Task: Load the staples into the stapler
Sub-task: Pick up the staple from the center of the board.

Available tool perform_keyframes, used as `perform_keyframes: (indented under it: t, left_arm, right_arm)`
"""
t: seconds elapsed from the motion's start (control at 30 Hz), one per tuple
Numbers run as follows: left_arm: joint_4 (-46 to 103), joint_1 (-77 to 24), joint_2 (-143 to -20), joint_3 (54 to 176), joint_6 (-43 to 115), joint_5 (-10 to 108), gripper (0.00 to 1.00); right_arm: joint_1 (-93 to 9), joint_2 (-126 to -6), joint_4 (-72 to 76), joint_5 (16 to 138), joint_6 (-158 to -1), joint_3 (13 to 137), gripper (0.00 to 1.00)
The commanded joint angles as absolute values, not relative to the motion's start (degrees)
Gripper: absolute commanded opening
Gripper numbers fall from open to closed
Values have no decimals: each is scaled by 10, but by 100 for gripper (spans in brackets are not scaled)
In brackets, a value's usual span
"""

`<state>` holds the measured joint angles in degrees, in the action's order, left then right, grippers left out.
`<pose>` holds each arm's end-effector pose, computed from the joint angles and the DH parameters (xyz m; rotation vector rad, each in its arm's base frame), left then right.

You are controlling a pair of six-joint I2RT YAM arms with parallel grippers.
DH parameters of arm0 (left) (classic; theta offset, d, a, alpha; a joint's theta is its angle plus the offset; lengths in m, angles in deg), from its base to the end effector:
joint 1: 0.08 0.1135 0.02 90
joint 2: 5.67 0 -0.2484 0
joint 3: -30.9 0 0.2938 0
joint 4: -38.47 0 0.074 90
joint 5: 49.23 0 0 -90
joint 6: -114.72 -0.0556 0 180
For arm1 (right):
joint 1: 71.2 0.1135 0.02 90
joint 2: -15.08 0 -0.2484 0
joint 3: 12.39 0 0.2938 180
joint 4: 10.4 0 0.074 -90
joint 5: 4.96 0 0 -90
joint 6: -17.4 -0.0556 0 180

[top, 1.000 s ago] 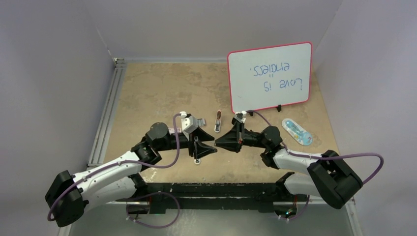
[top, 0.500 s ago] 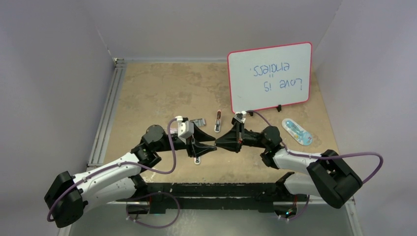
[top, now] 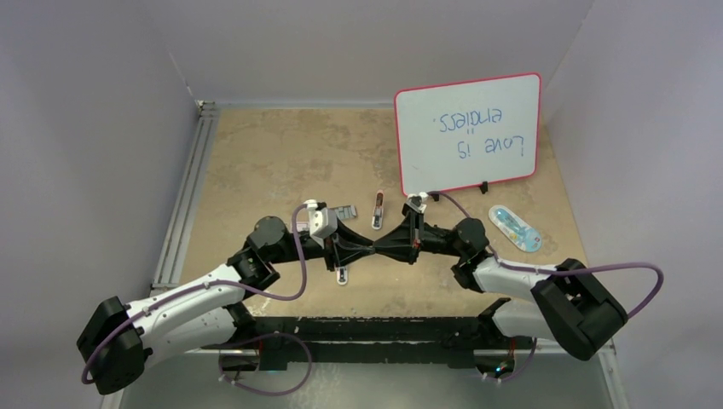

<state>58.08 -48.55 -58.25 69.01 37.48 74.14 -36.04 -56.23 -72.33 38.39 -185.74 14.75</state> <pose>0.1584 -0.2250 0.2482 0.9629 1.3249 -1.2685 0.1876 0.1816 0.1783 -0.2850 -1.9271 -2.4085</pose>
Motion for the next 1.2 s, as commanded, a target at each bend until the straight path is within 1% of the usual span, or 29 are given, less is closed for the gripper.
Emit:
perform_keyframes:
  t: [0.0, 0.3, 0.4, 0.5, 0.63, 0.8, 0.9, 1.03, 1.07, 1.17]
  left_arm:
    - [573, -489, -576, 697, 368, 725, 20]
    - [507, -489, -603, 739, 400, 718, 2]
    - [501, -489, -606, 743, 410, 719, 0]
    - [498, -489, -612, 747, 420, 724, 0]
    - [492, -489, -618, 752, 432, 725, 15]
    - [500, -488, -625, 754, 442, 729, 19]
    - [502, -488, -635, 756, 443, 736, 16]
    - [499, -489, -637, 756, 443, 734, 17]
    - [499, -488, -637, 756, 443, 734, 16]
    - [495, -488, -638, 758, 440, 733, 3]
  right_arm:
    - [-362, -564, -769, 377, -1859, 155, 17]
    - [-363, -567, -773, 378, -1862, 154, 17]
    - [-363, -569, -777, 379, -1862, 153, 17]
    - [-362, -570, -777, 379, -1863, 152, 17]
    - [-363, -571, -778, 381, -1863, 152, 17]
    - [-362, -571, -779, 381, -1863, 153, 18]
    - [-362, -571, -780, 381, -1866, 152, 18]
    - [-363, -572, -782, 381, -1867, 152, 18]
    - [-363, -571, -782, 381, -1868, 152, 18]
    - [-363, -572, -784, 382, -1870, 150, 18]
